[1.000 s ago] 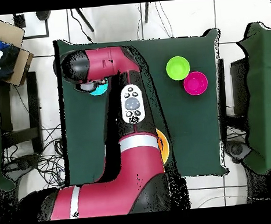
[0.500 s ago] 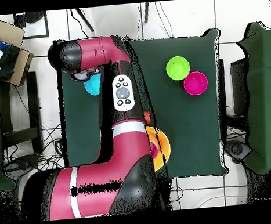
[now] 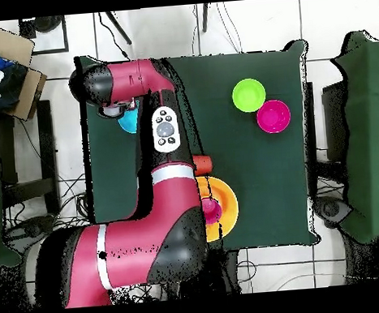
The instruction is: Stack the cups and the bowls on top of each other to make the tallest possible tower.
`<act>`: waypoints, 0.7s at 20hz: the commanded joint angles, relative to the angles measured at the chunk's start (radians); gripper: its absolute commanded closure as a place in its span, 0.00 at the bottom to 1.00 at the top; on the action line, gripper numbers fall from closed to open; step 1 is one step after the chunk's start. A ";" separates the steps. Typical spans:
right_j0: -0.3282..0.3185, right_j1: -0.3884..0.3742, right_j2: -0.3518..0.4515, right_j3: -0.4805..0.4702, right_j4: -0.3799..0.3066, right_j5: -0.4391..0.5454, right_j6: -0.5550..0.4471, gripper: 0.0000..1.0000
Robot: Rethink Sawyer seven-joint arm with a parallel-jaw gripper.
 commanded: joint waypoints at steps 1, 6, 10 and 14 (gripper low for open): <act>0.022 0.033 0.021 -0.061 0.009 0.066 0.149 0.00; 0.032 0.034 0.007 -0.065 0.017 0.073 0.155 0.00; 0.039 0.030 0.000 -0.057 0.028 0.072 0.165 0.00; 0.053 0.009 -0.019 -0.035 0.041 0.078 0.184 0.00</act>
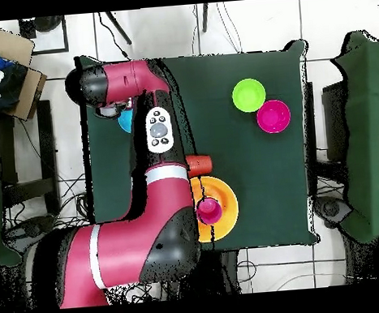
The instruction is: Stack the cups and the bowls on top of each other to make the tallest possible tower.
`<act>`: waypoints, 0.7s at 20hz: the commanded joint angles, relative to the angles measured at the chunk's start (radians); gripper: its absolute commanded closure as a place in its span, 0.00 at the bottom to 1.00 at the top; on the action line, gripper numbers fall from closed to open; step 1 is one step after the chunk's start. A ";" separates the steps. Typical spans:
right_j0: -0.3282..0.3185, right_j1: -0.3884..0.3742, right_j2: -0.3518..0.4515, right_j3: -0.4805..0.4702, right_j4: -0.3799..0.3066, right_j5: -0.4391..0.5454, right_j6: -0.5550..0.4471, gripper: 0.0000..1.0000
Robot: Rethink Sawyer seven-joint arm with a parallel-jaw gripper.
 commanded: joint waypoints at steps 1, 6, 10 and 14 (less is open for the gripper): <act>0.028 -0.020 0.010 0.007 0.022 0.080 0.187 0.00; 0.036 -0.015 -0.010 0.008 0.043 0.081 0.181 0.00; 0.046 -0.015 -0.025 0.052 0.047 0.061 0.185 0.00; 0.059 -0.035 -0.040 0.103 0.054 0.036 0.196 0.00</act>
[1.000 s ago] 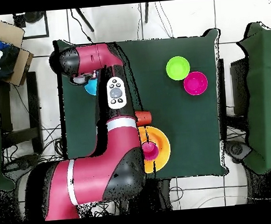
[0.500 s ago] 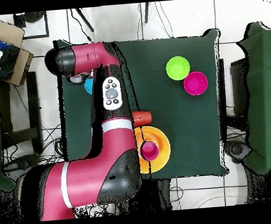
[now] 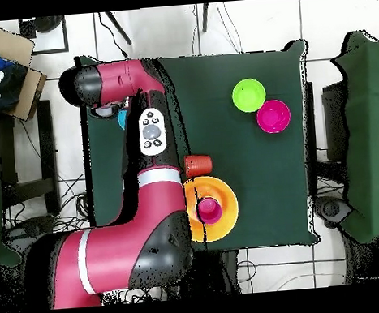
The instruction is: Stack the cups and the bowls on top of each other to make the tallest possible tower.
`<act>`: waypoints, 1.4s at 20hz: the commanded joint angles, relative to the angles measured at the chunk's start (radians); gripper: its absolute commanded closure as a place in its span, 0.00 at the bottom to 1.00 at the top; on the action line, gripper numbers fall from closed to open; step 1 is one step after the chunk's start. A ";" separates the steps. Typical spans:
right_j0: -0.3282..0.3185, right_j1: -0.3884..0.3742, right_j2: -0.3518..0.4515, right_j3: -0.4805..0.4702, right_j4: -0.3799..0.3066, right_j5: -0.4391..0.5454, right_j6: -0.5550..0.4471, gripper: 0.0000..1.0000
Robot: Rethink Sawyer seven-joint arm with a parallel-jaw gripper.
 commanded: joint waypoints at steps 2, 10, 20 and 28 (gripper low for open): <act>0.033 -0.032 0.016 0.118 0.016 0.028 0.181 0.00; 0.043 0.000 -0.003 0.088 0.039 0.022 0.179 0.00; 0.039 0.022 -0.005 0.140 0.055 -0.056 0.162 0.00; 0.037 0.030 -0.001 0.182 0.060 -0.121 0.159 0.00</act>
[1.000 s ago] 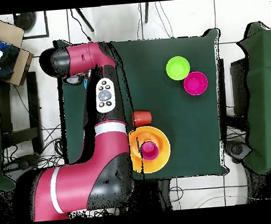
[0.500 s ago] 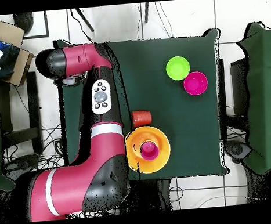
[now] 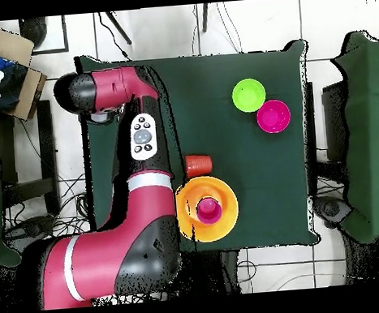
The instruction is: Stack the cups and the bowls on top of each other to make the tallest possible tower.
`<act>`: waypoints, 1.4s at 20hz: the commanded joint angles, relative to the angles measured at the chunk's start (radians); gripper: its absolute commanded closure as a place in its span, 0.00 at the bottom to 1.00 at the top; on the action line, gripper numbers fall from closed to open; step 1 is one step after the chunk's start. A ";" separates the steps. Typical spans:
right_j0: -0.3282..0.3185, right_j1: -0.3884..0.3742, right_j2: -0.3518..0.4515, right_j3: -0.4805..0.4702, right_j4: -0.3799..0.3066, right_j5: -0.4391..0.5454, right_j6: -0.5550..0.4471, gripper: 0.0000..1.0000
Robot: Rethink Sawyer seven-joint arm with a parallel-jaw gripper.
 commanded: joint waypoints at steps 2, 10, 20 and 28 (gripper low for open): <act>0.004 0.033 0.046 0.121 -0.002 -0.079 0.165 0.00; 0.016 0.036 0.027 0.115 -0.006 -0.118 0.167 1.00; 0.033 0.036 0.000 0.090 -0.008 -0.082 0.147 1.00; 0.026 -0.059 0.004 0.166 0.035 -0.038 0.150 1.00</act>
